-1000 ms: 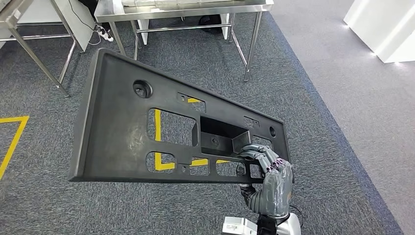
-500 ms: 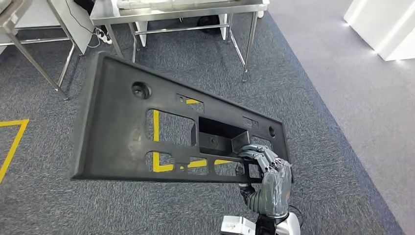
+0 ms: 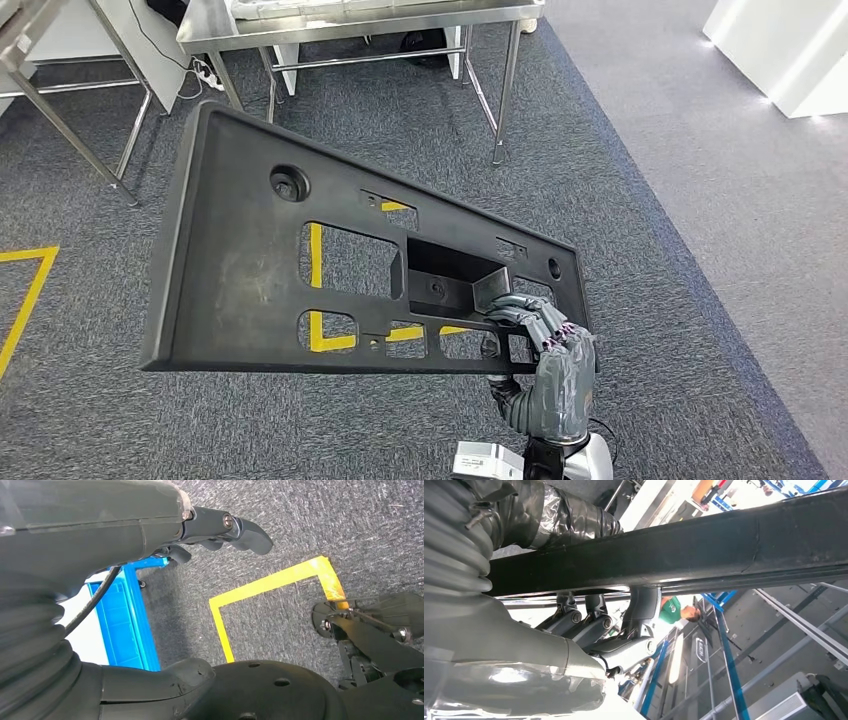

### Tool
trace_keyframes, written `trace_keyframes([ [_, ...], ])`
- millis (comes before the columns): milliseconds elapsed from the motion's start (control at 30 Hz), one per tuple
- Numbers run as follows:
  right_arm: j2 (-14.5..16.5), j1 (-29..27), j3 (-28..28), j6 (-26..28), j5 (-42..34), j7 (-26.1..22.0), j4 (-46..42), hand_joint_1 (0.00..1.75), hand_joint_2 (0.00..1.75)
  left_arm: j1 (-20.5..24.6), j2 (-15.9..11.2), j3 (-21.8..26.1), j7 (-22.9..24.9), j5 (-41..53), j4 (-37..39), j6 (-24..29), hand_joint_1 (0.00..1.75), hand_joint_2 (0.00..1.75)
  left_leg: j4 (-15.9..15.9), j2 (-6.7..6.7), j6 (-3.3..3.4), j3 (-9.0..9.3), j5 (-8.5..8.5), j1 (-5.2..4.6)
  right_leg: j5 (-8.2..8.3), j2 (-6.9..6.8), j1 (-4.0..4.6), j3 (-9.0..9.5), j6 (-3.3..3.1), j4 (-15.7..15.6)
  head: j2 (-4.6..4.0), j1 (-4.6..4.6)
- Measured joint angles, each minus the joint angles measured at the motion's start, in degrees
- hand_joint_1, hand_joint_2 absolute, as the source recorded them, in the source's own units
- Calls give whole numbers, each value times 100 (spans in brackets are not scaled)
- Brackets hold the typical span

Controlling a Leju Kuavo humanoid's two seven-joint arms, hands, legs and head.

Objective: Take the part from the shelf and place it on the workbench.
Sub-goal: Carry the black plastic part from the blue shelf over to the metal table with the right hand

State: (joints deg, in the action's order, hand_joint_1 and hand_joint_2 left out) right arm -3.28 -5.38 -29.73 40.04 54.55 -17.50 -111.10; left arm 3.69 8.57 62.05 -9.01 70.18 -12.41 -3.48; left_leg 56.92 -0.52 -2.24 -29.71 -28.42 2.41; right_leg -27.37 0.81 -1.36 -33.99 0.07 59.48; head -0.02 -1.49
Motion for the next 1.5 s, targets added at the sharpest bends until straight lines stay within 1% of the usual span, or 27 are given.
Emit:
trace_keyframes([
  [133, 0, 0, 0, 0, 0, -1, 0, 175, 175, 0, 0, -1, 0, 0, 0, 0, 0, 175, 14, 0, -7, -2, -7, -15, 1, 0, 0, 9, 2, -3, 0, 0],
  [333, 0, 0, 0, 0, 0, -1, 0, 175, 175, 0, -2, 0, 0, 0, 0, 0, 0, 175, 30, 0, 1, -8, -13, -22, 6, -3, -6, 17, 10, -14, -1, 0],
  [567, 0, 0, 0, 0, 0, -1, 0, 175, 175, -1, -1, 0, 0, 0, 0, 0, 0, 175, 41, 0, 11, -11, -19, -22, 6, -3, -8, 18, 10, -15, 0, 0],
  [1500, 0, 0, 0, 0, 0, -1, 0, 175, 175, -1, -2, 0, 0, 0, 0, 0, 0, 175, 44, 1, 11, -12, -20, -22, 6, -3, -10, 19, 10, -15, 0, 0],
])
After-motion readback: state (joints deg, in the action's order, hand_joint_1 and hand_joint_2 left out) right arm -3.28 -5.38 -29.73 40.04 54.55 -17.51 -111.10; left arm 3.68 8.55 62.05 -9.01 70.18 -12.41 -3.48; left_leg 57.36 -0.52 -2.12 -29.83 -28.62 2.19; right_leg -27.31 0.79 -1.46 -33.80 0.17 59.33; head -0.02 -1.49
